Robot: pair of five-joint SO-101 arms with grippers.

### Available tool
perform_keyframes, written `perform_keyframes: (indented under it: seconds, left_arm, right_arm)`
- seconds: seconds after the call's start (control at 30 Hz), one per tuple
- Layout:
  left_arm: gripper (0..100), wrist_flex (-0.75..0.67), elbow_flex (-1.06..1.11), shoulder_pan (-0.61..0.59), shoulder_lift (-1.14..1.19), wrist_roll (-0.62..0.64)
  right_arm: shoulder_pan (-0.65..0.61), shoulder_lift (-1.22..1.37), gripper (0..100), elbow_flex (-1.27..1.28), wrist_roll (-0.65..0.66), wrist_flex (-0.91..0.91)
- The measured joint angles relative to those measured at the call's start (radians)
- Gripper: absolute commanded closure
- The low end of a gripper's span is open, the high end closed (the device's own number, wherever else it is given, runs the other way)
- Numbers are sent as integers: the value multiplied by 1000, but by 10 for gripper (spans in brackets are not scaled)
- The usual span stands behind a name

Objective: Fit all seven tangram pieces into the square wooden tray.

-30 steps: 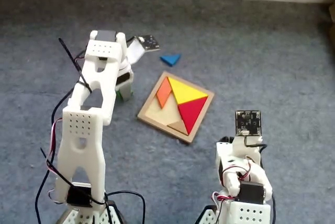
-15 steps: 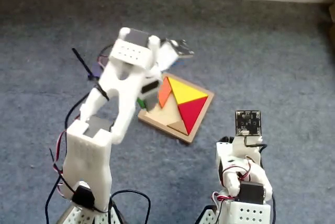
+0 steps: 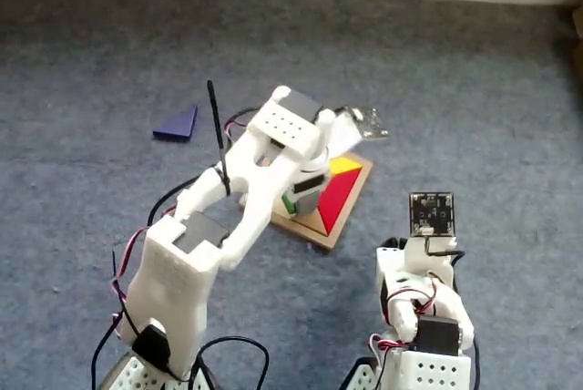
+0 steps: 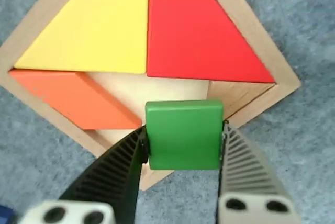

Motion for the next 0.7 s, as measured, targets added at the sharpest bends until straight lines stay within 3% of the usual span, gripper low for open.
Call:
perform_keyframes:
  seconds: [0.1, 0.7]
  left_arm:
    - [729, -3, 0, 0, 21, 0]
    - [832, -5, -37, -41, 17, 0]
  right_arm:
    - [0, 0, 954, 0, 0, 0]
    - [0, 0, 954, 0, 0, 0]
